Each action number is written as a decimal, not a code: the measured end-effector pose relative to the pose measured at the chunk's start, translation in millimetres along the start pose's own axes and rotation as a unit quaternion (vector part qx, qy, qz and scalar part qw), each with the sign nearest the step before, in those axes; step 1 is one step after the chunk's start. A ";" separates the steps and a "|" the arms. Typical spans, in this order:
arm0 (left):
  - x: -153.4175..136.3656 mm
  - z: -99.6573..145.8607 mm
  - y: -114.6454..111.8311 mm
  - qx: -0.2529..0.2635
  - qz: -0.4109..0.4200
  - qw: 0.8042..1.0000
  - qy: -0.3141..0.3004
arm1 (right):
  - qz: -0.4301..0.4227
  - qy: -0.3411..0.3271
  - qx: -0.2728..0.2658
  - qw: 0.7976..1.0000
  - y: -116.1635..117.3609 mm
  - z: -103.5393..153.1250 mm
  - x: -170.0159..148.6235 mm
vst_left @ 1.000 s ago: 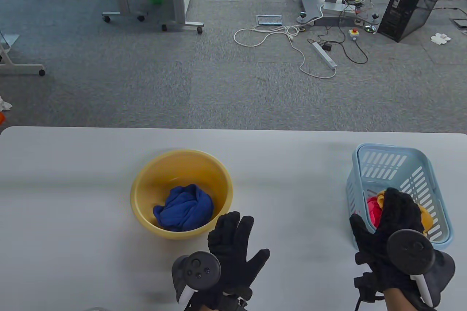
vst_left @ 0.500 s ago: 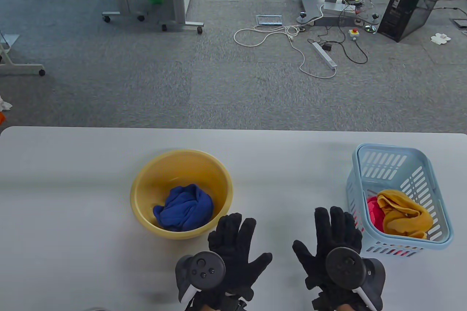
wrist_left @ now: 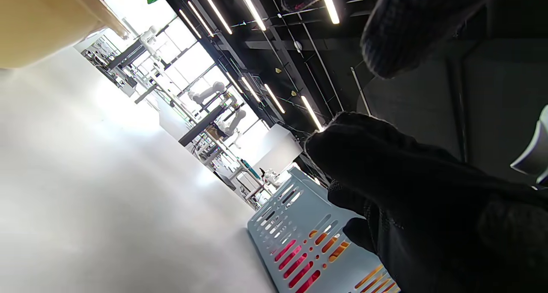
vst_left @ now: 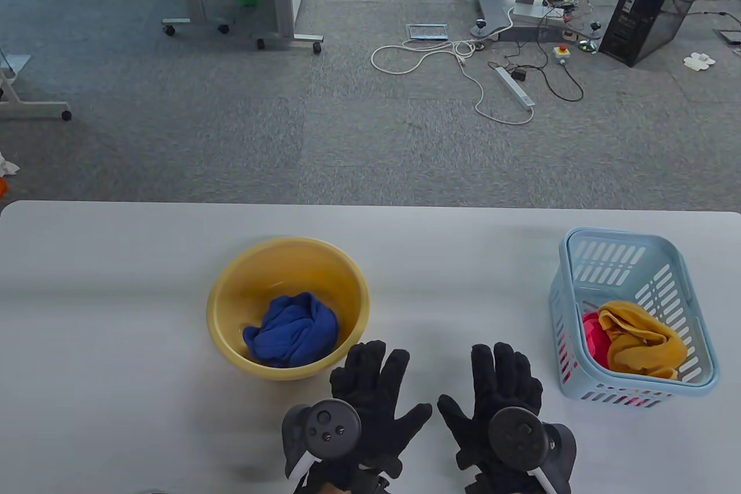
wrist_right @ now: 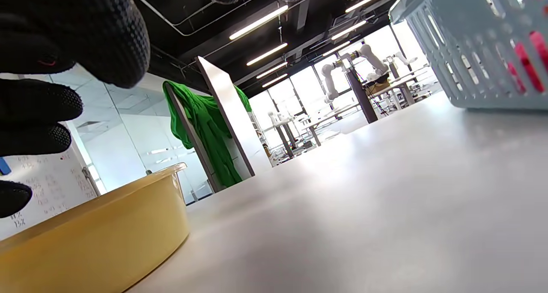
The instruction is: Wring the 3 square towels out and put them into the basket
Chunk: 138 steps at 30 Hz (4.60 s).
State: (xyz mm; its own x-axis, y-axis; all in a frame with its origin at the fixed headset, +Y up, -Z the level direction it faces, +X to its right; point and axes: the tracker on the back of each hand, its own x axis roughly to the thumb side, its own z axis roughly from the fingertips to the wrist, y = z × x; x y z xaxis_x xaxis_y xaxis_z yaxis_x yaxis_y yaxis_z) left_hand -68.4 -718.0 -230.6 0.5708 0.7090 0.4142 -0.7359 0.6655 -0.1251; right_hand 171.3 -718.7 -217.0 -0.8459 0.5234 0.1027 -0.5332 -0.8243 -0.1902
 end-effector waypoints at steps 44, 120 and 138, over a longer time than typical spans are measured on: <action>-66.0 -78.6 143.8 -0.001 -0.282 0.927 0.248 | -0.037 0.002 -0.001 0.999 -6.1 8.8 -17.8; 38.1 -63.0 258.3 0.190 -0.047 0.959 0.203 | -0.149 0.018 0.011 0.989 -0.2 7.0 -29.3; 156.5 -92.8 224.1 0.118 -0.030 0.993 -0.004 | -0.182 0.033 -0.016 0.983 -12.4 6.3 -39.8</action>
State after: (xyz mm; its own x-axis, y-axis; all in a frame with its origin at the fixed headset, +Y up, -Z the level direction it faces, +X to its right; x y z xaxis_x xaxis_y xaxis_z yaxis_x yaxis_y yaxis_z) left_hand -110.2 -436.3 -277.5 0.6140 0.6677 0.4209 -0.7661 0.6325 0.1141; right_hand 211.5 -730.7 -212.6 -0.5960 0.7959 0.1066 -0.7985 -0.5734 -0.1833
